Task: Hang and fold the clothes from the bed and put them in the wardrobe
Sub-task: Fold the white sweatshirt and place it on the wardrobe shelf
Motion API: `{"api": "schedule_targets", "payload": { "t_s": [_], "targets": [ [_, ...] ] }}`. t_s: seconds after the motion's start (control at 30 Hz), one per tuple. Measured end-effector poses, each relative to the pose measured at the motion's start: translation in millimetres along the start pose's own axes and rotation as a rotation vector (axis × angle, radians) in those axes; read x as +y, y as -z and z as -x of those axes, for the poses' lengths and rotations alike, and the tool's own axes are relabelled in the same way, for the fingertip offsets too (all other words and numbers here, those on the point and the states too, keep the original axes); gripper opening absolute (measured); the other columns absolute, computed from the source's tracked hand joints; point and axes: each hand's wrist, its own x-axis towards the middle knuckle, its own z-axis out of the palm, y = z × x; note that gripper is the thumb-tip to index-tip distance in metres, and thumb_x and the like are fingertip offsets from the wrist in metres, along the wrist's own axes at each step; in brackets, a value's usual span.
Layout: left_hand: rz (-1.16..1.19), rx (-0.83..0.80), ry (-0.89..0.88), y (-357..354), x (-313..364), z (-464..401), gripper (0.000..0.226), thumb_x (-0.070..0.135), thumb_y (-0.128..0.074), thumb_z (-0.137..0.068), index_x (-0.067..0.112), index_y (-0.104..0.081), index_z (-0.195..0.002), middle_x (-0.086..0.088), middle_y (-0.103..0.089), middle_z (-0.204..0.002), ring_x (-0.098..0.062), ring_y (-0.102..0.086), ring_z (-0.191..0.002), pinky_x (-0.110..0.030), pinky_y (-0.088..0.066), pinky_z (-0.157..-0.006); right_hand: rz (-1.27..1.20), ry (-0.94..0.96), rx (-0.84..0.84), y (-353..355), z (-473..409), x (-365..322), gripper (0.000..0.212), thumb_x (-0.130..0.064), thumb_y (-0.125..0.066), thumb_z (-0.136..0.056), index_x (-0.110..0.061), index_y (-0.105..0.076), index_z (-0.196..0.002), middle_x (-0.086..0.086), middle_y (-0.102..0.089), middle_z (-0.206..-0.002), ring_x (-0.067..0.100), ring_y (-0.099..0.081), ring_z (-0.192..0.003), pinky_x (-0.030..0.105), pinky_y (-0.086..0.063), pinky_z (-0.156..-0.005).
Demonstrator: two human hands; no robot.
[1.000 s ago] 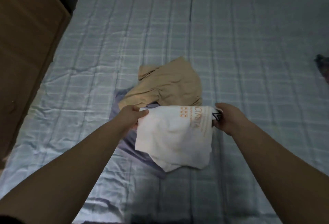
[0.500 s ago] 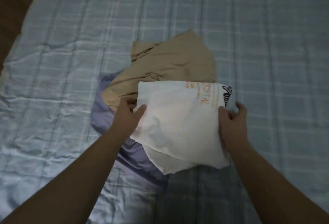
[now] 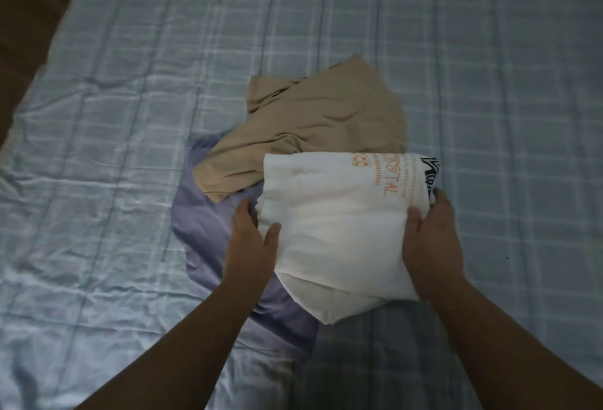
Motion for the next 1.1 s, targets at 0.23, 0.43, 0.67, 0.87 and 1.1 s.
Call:
{"api": "schedule_targets", "payload": {
  "t_s": [0.23,0.43,0.67,0.87,1.1],
  "targets": [
    [-0.471,-0.04,-0.779,-9,57,1,0.066,0.018,-0.048,-0.089,0.017,-0.029,-0.152,-0.011,-0.026,-0.159,-0.027,-0.014,-0.15,-0.048,-0.017,-0.12,0.343,0.608,0.051,-4,22,-34,0.064,-0.023,-0.041,-0.095,-0.009,-0.023,-0.155,0.015,-0.021,-0.162,0.032,-0.014,-0.151,0.055,-0.014,-0.12],
    [-0.732,-0.098,-0.844,-56,59,-52,0.059,0.046,-0.035,-0.099,0.028,-0.026,-0.154,-0.011,-0.022,-0.161,-0.03,-0.013,-0.15,-0.053,-0.009,-0.12,0.623,0.528,-0.091,-34,-7,-19,0.064,-0.041,-0.029,-0.1,-0.021,-0.011,-0.158,0.008,-0.008,-0.165,0.027,-0.003,-0.152,0.06,-0.008,-0.119],
    [-0.793,-0.099,-0.831,-75,46,-70,0.062,0.052,-0.027,-0.1,0.028,-0.017,-0.156,-0.011,-0.015,-0.163,-0.033,-0.007,-0.151,-0.057,-0.004,-0.119,0.605,0.522,-0.115,-52,-28,-5,0.067,-0.046,-0.028,-0.099,-0.026,-0.004,-0.158,0.002,0.0,-0.166,0.023,0.002,-0.153,0.062,-0.009,-0.118],
    [-0.721,-0.167,-0.858,-48,53,-55,0.059,0.043,-0.028,-0.101,0.025,-0.018,-0.156,-0.012,-0.012,-0.163,-0.031,-0.004,-0.151,-0.055,-0.008,-0.119,0.646,0.47,-0.081,-37,-5,-22,0.066,-0.04,-0.034,-0.099,-0.022,-0.01,-0.158,0.008,-0.009,-0.166,0.028,-0.005,-0.152,0.063,-0.008,-0.116],
    [-0.655,-0.1,-0.609,-9,-5,-11,0.065,0.044,-0.022,-0.1,0.015,-0.011,-0.157,-0.015,-0.011,-0.163,-0.03,-0.008,-0.151,-0.047,-0.011,-0.122,0.581,0.55,-0.192,-37,64,-13,0.062,-0.044,-0.027,-0.1,-0.019,-0.02,-0.156,0.009,-0.013,-0.164,0.031,-0.01,-0.152,0.057,-0.016,-0.12]
  ]
}}
